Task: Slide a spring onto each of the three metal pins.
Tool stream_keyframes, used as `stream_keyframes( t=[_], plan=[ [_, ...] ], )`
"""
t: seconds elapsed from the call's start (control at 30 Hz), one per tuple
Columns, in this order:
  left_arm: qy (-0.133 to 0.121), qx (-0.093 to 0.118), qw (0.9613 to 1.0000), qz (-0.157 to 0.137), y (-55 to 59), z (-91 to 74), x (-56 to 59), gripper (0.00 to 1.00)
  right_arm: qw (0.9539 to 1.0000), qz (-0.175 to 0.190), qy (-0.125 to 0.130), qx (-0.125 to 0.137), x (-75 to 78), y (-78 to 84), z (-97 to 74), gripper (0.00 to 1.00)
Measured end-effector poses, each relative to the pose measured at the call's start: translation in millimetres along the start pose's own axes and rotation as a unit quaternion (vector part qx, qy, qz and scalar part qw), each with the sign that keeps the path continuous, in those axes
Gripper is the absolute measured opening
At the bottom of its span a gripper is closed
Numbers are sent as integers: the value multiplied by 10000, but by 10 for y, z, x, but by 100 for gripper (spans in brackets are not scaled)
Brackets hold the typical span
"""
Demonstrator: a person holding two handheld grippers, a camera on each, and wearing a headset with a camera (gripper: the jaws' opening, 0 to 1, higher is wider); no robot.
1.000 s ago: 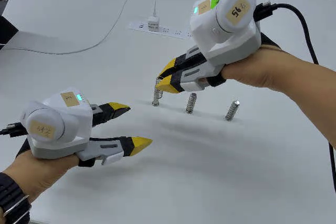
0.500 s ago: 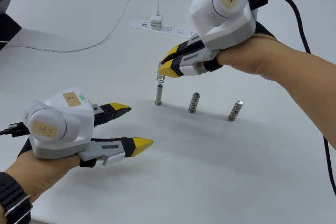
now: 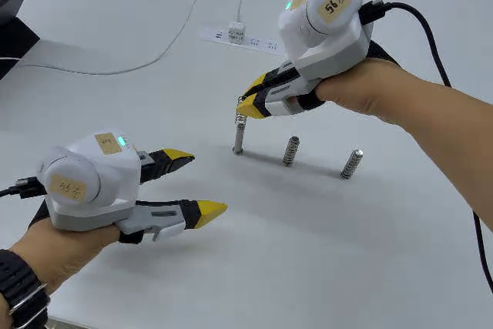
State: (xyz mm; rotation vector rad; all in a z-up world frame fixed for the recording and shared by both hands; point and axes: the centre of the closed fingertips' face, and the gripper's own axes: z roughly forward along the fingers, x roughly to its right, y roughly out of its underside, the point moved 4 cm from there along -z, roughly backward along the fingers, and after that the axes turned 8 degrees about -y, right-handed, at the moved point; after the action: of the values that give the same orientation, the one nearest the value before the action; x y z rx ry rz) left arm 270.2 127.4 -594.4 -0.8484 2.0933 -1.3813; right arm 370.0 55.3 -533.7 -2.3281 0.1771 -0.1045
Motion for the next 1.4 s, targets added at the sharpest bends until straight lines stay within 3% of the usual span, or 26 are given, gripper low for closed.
stream_keyframes(
  t=[0.33, 1.4],
  plan=[
    [3, -12, 10000, -5, 2, -1, -10, 55, 9999, 114, 15, 1, 18, 61, 35, 12],
    [-3, -120, 9999, 8, 37, 7, -37, 54, 9983, 556, 88, -148, -61, 412, 366, 12]
  ],
)
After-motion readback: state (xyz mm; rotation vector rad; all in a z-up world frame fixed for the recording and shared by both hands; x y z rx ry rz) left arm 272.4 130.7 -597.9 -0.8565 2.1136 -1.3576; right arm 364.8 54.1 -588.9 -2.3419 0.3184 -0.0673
